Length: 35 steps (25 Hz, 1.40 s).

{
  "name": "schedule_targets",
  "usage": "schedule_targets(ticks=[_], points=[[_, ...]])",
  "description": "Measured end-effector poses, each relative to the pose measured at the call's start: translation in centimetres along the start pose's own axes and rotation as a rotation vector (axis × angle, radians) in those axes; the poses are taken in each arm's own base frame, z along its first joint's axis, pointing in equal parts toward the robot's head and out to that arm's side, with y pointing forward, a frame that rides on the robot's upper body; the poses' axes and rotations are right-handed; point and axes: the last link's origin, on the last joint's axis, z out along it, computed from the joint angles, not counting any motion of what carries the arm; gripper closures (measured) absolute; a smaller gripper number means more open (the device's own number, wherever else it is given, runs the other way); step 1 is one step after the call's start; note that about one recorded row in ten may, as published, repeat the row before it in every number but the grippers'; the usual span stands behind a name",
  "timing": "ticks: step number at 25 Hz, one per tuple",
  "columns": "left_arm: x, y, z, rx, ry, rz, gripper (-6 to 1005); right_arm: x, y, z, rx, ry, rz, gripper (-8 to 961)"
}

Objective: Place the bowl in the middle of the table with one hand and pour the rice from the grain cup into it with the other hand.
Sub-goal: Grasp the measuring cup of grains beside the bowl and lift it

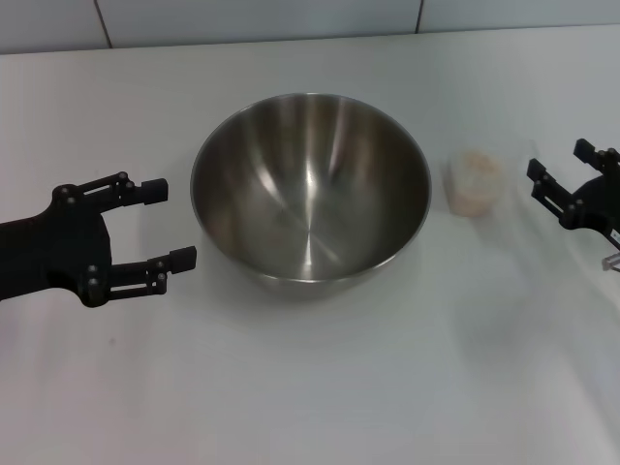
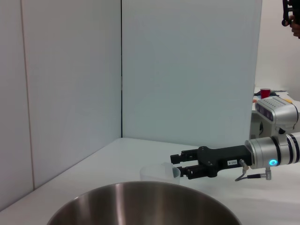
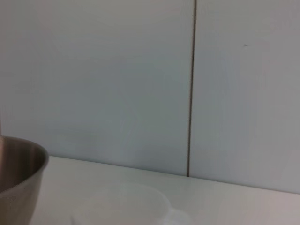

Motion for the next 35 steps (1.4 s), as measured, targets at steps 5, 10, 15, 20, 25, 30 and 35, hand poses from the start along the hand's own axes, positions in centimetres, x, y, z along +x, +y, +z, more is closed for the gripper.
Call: schedule_targets(ticks=[5,10,15,20,25,30,35], points=[[-0.1,0.0,0.0,0.001,0.001,-0.002,170,-0.1,0.1,0.5,-0.002,0.008,-0.012,358],[-0.1,0.1,0.0,0.0,0.0,0.007,170,-0.3,0.0,1.0,0.002,0.008,-0.011,360],[-0.1,0.1,0.0,-0.001,0.001,0.007,170,-0.5,-0.2,1.5,0.026,0.007,0.004,361],[-0.2,0.1,0.0,-0.002,0.002,0.004,170,-0.8,-0.1,2.1,0.021,0.007,0.001,363],[-0.2,0.1,0.1,-0.002,0.004,0.009,170,-0.8,-0.1,2.4,0.021,0.013,0.001,364],[-0.3,0.1,0.0,0.0,0.004,0.01,170,-0.9,-0.1,2.4,0.02,0.012,0.0,366],[-0.2,0.1,0.1,-0.003,0.004,0.012,170,-0.9,-0.1,2.5,0.021,0.01,-0.007,367]])
